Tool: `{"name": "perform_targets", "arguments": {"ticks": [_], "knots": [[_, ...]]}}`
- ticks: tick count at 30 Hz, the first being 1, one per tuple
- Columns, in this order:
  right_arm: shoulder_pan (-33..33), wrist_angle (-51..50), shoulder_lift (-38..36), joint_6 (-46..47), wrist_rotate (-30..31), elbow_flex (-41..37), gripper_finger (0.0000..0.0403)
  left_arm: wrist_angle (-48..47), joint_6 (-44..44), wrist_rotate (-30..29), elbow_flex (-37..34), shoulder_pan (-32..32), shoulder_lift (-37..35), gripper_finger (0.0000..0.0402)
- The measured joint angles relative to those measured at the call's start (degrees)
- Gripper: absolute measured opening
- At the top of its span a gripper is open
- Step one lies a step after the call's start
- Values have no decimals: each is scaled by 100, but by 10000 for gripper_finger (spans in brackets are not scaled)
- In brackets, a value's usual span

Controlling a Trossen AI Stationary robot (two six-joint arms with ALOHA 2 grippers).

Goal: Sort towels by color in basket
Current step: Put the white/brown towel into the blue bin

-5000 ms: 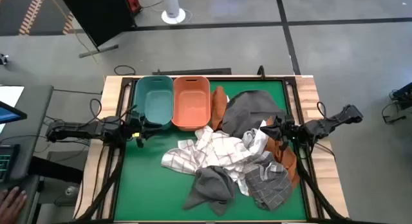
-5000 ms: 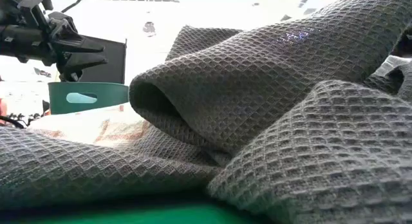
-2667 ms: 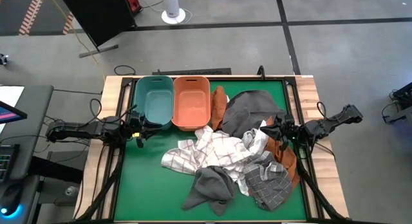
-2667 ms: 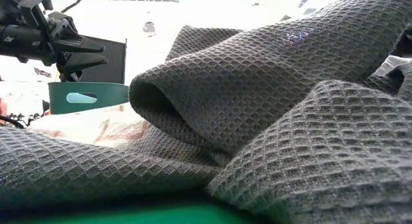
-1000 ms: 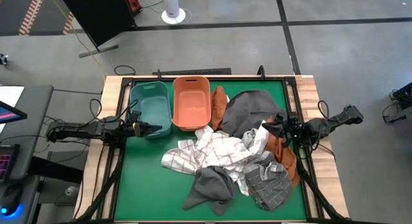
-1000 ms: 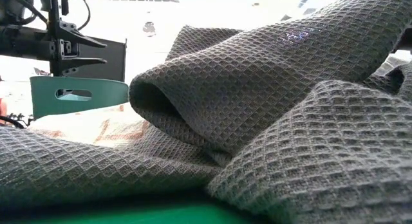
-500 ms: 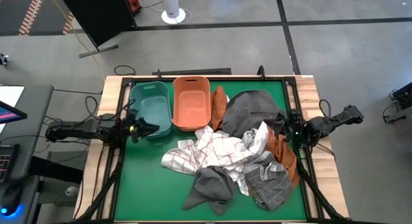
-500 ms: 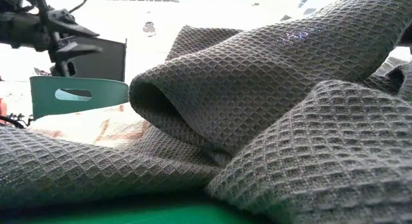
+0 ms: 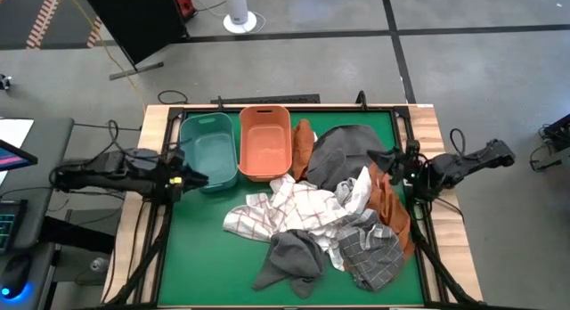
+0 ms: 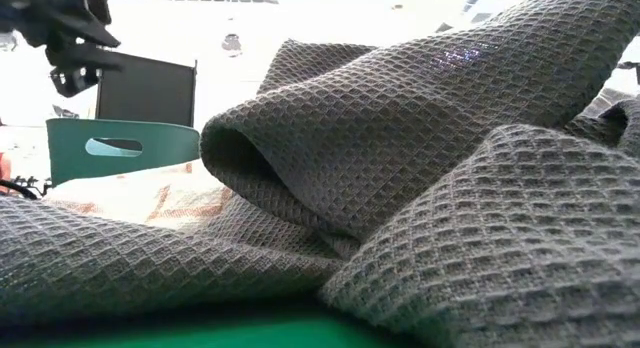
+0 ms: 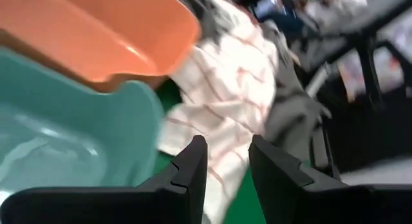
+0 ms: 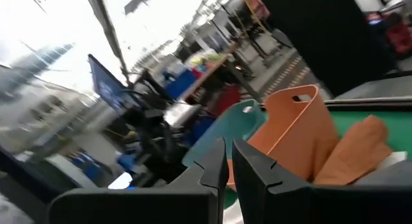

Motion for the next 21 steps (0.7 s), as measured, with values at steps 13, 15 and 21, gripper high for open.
{"name": "perform_targets", "arguments": {"ticks": [13,15,21], "knots": [[-954,-3569,2795,561,-2229,2960,56,1190,704,657,1397,-59,3451,108],[-1081,-3800,3148,554,-2824,3223,56,1265,848,583,1683,-85,3968,112],[-1200,-3896,3670,753,-3121,3511,56,1221,1062,577,2580,-290,5390,161]]}}
